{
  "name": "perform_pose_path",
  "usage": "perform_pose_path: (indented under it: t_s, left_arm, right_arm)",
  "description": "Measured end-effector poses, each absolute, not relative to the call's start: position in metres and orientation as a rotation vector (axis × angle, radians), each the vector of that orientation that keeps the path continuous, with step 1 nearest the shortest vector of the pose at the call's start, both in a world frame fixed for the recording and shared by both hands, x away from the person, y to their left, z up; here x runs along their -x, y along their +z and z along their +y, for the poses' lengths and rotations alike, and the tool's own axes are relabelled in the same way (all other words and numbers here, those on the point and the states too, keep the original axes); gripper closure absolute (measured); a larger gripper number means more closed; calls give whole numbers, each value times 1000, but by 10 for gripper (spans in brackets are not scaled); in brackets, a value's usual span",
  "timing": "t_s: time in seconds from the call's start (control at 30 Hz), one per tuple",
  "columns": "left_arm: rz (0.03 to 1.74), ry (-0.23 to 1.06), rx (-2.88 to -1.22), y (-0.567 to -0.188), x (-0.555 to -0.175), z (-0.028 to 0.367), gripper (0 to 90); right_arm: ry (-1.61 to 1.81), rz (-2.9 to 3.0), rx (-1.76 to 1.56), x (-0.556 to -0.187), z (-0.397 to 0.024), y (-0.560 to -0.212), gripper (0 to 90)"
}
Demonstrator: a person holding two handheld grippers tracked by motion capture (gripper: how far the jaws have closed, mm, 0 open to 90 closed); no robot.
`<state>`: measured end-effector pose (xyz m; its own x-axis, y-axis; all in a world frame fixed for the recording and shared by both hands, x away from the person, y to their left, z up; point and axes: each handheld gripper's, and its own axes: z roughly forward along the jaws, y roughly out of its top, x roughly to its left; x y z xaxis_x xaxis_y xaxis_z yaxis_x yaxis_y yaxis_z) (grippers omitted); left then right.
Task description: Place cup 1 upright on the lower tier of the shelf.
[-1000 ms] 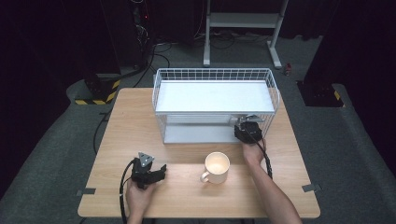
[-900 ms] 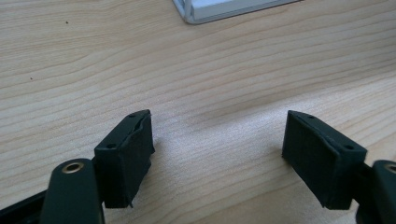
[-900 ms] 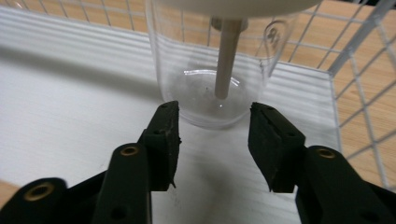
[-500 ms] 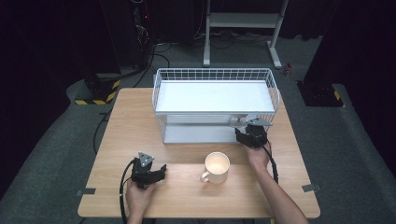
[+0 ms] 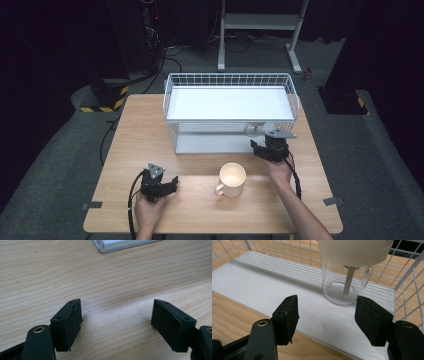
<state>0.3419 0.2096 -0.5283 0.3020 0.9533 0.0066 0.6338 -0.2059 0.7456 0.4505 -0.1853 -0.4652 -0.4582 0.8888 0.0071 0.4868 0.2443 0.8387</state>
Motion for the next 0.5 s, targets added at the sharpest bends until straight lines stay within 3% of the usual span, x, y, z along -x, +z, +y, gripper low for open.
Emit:
perform_pose_path:
  t_s: [0.5]
  left_arm:
    - [1412,635,-1930,-528,-342,209,247]
  right_arm:
    - [1238,2020,-1205,-426,-203,-454,372]
